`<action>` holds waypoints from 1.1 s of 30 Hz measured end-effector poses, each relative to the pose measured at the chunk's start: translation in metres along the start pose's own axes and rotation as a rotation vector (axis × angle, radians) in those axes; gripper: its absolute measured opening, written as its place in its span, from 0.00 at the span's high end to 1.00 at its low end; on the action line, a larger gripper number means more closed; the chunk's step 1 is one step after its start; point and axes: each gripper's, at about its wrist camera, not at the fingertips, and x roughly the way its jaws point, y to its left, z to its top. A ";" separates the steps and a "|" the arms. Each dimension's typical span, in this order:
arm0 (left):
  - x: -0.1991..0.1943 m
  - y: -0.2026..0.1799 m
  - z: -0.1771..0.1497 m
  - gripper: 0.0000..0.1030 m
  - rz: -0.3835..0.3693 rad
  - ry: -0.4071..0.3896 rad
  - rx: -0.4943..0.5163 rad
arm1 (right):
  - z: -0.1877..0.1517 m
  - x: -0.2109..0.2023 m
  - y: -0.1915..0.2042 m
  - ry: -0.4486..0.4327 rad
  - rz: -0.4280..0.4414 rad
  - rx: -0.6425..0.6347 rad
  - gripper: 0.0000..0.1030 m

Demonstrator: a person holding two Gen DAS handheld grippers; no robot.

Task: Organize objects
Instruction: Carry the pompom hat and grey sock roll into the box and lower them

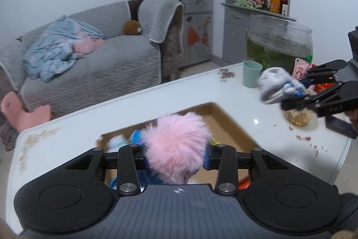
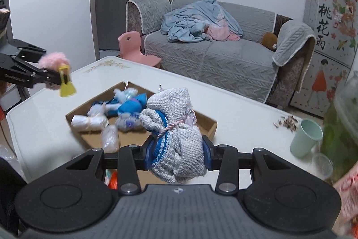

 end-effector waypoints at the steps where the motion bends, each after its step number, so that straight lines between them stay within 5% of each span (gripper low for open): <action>1: 0.010 -0.003 0.007 0.55 -0.010 0.009 0.007 | 0.004 0.006 -0.001 0.003 0.000 0.001 0.63; 8: 0.087 -0.022 0.025 0.55 -0.051 0.079 0.029 | 0.017 0.050 -0.013 0.067 -0.002 0.020 0.63; 17: 0.179 -0.023 -0.002 0.55 -0.090 0.204 0.037 | 0.014 0.114 -0.030 0.182 -0.035 0.086 0.63; 33: 0.233 -0.014 -0.022 0.55 -0.066 0.267 0.099 | 0.000 0.154 -0.021 0.290 -0.034 -0.064 0.63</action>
